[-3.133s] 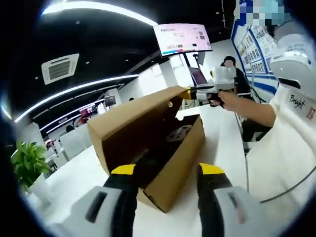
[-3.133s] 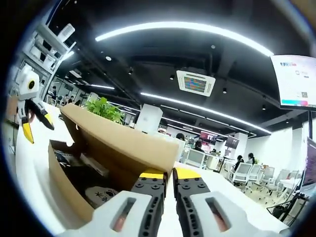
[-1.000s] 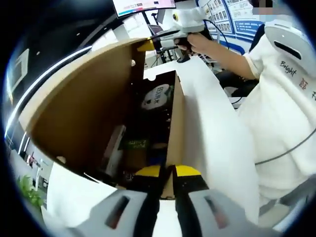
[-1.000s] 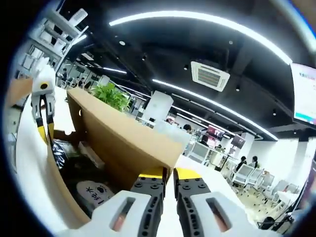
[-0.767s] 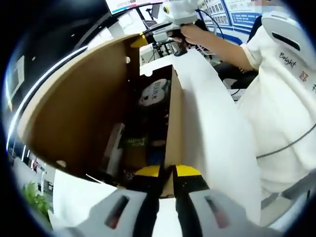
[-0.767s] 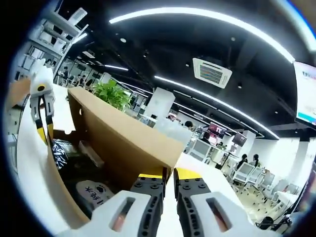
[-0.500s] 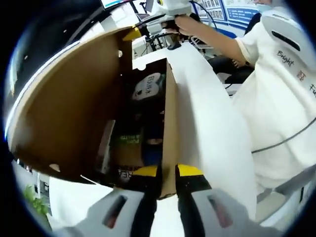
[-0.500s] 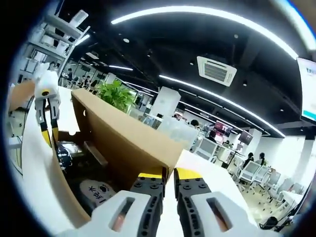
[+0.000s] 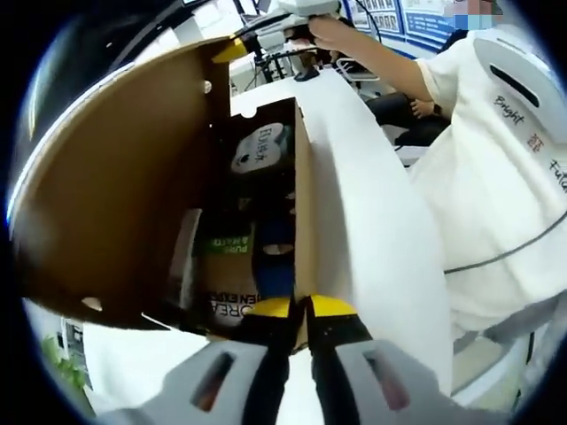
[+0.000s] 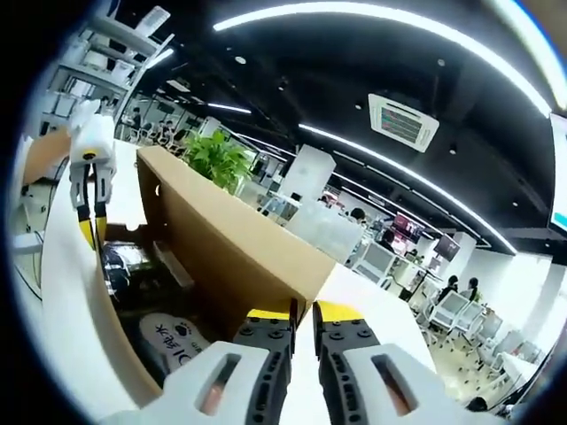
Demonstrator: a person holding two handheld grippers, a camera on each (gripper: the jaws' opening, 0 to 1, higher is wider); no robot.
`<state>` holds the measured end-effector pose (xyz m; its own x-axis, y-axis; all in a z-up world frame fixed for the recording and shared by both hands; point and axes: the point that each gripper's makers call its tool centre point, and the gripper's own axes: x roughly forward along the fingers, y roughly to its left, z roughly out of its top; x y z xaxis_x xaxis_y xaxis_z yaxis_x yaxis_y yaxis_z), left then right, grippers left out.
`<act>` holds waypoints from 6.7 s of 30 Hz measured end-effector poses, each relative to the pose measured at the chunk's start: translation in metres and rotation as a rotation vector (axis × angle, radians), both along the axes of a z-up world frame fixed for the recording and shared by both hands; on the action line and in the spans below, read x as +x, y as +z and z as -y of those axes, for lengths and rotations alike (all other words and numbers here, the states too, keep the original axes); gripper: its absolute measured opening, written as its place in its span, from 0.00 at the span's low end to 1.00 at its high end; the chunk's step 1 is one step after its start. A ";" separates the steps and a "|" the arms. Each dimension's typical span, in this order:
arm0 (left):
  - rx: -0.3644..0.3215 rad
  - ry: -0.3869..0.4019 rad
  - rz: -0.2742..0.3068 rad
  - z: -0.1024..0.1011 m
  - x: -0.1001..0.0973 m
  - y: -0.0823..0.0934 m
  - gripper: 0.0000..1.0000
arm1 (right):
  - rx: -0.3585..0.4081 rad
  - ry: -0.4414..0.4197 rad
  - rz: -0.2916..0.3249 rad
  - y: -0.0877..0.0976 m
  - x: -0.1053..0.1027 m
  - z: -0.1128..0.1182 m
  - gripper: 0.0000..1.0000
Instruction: Operate the shoe box by opening the lid, removing the specified soft item, and placing it in the target area until the item is outside and the box remains undamaged.
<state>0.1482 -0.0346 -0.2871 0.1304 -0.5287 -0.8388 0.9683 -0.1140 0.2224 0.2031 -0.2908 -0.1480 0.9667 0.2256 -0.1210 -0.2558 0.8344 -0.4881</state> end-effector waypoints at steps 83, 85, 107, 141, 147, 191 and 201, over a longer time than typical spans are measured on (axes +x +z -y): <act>0.115 0.037 -0.151 -0.001 -0.001 -0.006 0.01 | -0.205 -0.051 -0.452 0.013 0.097 0.014 0.06; 0.115 0.037 -0.148 -0.001 -0.001 -0.006 0.01 | -0.208 -0.052 -0.452 0.012 0.097 0.014 0.06; 0.123 0.036 -0.124 0.000 0.000 -0.010 0.01 | -0.274 -0.108 -0.494 0.007 0.115 0.017 0.07; 0.147 0.039 -0.124 0.002 0.001 -0.012 0.01 | -0.243 -0.147 -0.482 -0.007 0.145 0.022 0.05; 0.144 0.039 -0.119 0.002 0.001 -0.012 0.01 | -0.273 -0.161 -0.470 -0.010 0.149 0.021 0.05; 0.145 0.039 -0.117 0.002 0.000 -0.015 0.01 | -0.303 -0.180 -0.480 -0.032 0.163 0.025 0.04; 0.148 0.042 -0.116 0.002 0.000 -0.015 0.01 | -0.240 -0.159 -0.532 -0.043 0.173 0.026 0.04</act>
